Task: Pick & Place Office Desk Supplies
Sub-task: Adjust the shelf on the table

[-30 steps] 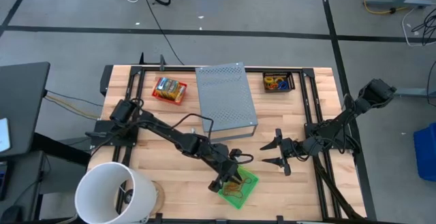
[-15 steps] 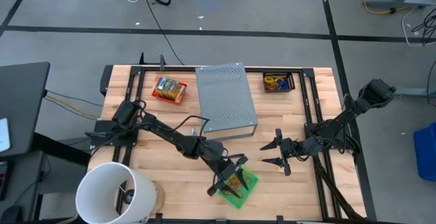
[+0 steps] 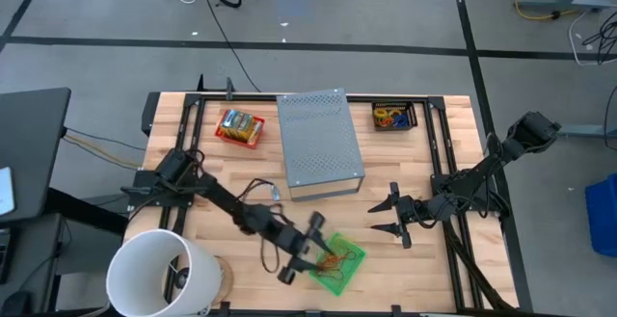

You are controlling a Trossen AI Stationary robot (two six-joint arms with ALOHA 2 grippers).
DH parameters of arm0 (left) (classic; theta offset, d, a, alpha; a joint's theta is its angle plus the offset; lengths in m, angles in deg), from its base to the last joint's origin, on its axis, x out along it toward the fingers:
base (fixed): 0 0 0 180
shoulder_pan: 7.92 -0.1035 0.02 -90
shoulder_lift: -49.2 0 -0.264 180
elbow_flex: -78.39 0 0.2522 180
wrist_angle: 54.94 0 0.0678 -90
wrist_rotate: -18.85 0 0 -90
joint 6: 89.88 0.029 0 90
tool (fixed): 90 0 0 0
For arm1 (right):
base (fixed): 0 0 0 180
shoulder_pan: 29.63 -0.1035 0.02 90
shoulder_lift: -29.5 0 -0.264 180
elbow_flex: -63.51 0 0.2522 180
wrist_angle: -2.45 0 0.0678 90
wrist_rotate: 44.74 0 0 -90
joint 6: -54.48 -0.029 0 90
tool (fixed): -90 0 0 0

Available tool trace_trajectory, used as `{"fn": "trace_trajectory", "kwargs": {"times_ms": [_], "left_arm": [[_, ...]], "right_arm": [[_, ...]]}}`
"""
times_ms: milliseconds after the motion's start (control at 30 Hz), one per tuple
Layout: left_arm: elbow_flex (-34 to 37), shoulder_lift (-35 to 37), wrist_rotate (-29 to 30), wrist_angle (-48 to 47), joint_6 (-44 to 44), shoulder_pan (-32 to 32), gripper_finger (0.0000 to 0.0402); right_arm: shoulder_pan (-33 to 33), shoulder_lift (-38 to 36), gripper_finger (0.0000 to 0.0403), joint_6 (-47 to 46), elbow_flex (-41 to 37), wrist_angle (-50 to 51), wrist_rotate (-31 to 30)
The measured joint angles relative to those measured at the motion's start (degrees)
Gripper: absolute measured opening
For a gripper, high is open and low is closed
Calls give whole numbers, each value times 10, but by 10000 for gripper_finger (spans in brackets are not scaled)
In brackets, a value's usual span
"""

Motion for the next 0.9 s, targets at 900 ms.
{"fn": "trace_trajectory", "kwargs": {"times_ms": [900], "left_arm": [[447,81,194,108,-95,-26,169]], "right_arm": [[0,0,226,-42,12,8,-34]]}}
